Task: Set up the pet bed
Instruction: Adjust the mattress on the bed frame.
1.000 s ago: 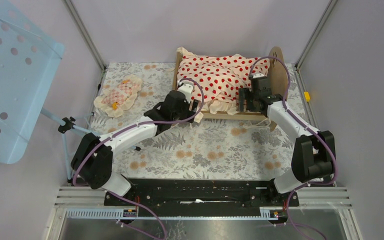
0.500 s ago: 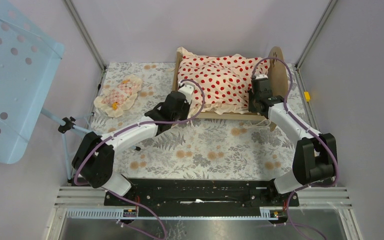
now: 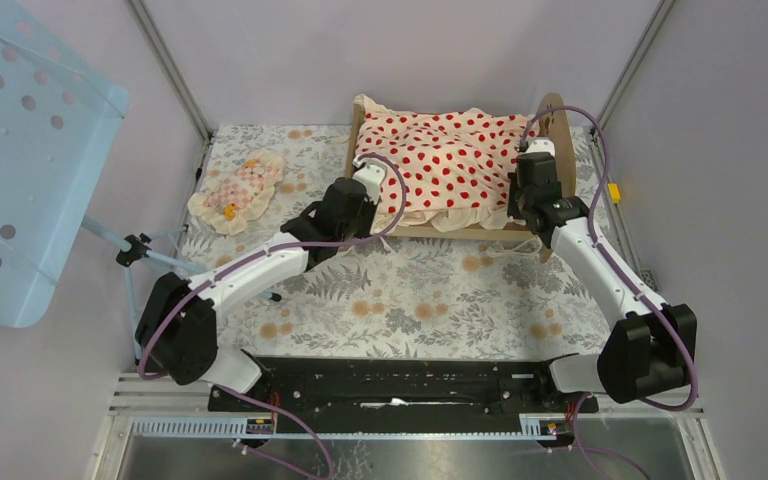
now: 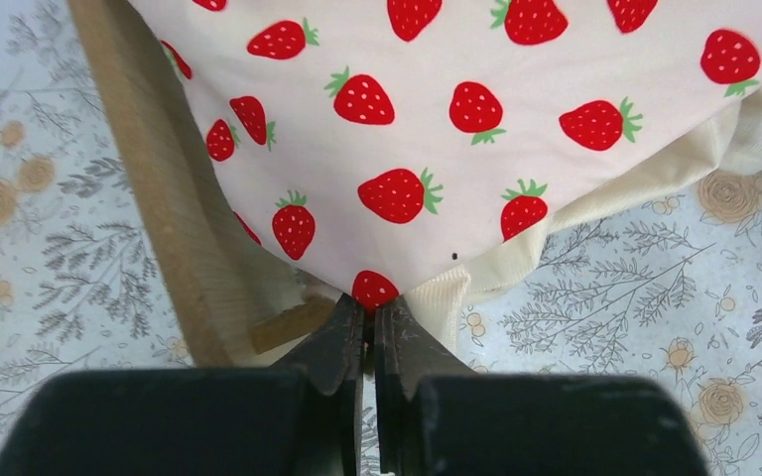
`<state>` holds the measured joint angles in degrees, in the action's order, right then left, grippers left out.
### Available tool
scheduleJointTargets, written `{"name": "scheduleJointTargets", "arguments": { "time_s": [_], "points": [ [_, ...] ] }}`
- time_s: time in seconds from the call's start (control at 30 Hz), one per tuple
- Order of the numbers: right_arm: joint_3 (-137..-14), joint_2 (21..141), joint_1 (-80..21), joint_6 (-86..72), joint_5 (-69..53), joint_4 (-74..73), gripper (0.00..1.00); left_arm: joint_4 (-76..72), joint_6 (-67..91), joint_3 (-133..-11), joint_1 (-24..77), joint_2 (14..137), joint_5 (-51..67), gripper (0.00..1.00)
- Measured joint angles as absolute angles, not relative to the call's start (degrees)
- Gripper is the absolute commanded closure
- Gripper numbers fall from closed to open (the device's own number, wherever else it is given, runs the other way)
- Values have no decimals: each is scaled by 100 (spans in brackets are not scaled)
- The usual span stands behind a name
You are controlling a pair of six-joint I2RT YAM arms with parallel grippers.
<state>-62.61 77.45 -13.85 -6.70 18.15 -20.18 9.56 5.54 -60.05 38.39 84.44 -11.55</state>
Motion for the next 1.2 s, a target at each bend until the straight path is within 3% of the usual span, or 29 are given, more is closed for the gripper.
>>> {"name": "scheduleJointTargets", "arguments": {
  "time_s": [0.83, 1.2],
  "points": [
    [-6283, 7238, -1426, -849, 1323, -2467, 90, 1315, 174, -6005, 3745, 7498, -1201, 100],
    [-6405, 7231, -1426, -919, 1074, -2613, 93, 1406, 86, -6047, 3579, 7461, -1103, 100]
  ]
}}
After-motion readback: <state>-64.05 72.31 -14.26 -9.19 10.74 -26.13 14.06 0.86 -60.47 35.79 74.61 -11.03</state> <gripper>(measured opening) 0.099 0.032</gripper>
